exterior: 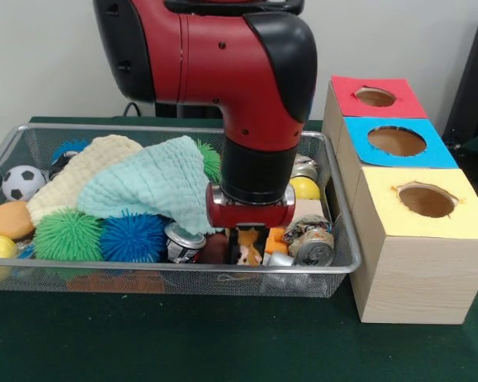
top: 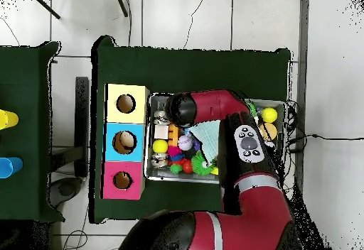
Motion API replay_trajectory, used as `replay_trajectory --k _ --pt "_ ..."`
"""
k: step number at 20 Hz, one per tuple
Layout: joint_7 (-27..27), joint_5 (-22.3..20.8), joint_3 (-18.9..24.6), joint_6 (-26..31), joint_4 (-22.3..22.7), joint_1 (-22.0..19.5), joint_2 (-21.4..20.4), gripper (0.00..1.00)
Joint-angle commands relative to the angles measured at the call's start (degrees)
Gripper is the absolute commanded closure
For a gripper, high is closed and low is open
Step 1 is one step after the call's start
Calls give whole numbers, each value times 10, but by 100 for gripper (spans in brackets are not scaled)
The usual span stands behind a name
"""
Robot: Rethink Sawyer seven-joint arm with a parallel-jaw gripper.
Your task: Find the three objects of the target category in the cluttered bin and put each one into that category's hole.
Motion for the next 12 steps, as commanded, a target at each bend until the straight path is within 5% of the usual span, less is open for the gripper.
replay_trajectory --k 1,12 --pt "49 41 2 36 98 -9 -101 100" --pt "62 86 -7 49 162 2 -166 100"
